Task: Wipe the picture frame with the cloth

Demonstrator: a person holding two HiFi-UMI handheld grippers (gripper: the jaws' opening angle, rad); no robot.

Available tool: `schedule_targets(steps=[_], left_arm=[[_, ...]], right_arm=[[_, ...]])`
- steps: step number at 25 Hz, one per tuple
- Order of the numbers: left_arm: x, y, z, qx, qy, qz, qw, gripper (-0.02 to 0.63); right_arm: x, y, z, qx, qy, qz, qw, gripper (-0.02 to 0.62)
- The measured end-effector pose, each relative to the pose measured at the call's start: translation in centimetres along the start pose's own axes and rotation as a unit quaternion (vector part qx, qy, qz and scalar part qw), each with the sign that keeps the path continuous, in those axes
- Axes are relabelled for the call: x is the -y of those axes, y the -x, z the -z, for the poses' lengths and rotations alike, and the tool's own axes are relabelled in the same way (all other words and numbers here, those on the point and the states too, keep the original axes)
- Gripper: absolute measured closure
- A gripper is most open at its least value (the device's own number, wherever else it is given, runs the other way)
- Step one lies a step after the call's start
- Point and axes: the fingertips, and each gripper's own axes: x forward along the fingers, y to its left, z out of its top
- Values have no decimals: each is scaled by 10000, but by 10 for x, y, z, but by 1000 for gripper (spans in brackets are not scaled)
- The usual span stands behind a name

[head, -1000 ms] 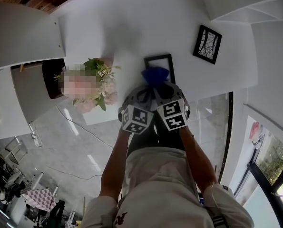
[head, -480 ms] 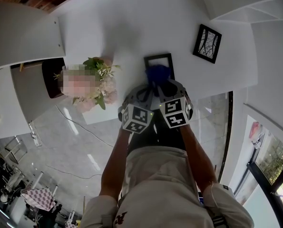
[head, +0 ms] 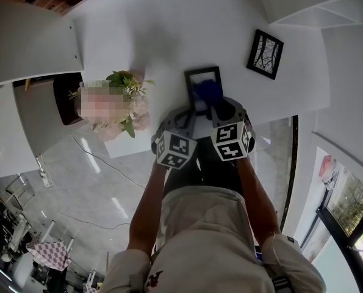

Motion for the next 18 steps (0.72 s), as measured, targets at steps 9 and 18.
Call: schedule_targets(steps=[9,18], left_arm=[[0,0,0,0,4,-6,10000,603],[0,0,0,4,8,-5,10000,603]], right_arm=[[35,12,5,-33,-128,397,9991,512],[64,29,5,25,-333,695,9970,512]])
